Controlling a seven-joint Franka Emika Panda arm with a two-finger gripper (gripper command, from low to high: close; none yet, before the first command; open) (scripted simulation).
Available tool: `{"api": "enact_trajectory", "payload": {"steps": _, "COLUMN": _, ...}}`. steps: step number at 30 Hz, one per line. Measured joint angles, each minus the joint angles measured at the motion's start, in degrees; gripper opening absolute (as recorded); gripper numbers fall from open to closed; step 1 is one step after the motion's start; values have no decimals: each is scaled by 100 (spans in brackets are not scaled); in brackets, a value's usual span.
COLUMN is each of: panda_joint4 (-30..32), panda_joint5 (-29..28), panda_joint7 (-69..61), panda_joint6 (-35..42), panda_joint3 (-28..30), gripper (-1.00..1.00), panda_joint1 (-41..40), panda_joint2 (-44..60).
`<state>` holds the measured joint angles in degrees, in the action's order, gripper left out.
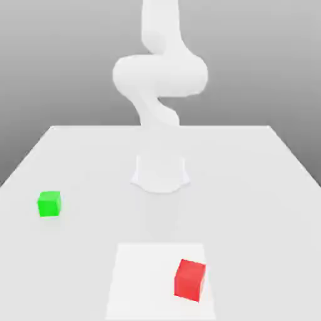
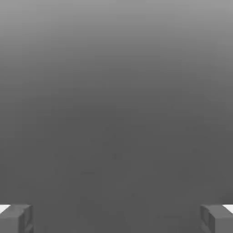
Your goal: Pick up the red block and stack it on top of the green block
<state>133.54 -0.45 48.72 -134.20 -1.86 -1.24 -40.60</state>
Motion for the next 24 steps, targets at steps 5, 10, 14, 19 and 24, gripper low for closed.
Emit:
{"api": "enact_trajectory", "payload": {"steps": 5, "panda_joint4": 362, "panda_joint5": -135, "panda_joint7": 620, "panda_joint6": -501, "panda_joint3": -343, "gripper": 0, "panda_joint1": -204, "panda_joint2": 1074}}
{"api": "enact_trajectory", "payload": {"steps": 10, "panda_joint4": 711, "panda_joint5": -285, "panda_joint7": 1233, "panda_joint6": -983, "panda_joint3": -617, "gripper": 0, "panda_joint1": -348, "panda_joint2": 2118}}
{"api": "enact_trajectory", "payload": {"steps": 14, "panda_joint4": 990, "panda_joint5": -393, "panda_joint7": 1717, "panda_joint6": -1367, "panda_joint3": -785, "gripper": 0, "panda_joint1": -416, "panda_joint2": 2951}}
{"api": "enact_trajectory", "payload": {"steps": 19, "panda_joint4": 1341, "panda_joint5": -437, "panda_joint7": 2253, "panda_joint6": -1854, "panda_joint3": -876, "gripper": 0, "panda_joint1": -359, "panda_joint2": 3983}}
{"api": "enact_trajectory", "payload": {"steps": 24, "panda_joint4": 1554, "panda_joint5": -446, "panda_joint7": 2633, "panda_joint6": -2446, "panda_joint3": -860, "gripper": 0, "panda_joint1": -256, "panda_joint2": 4997}}
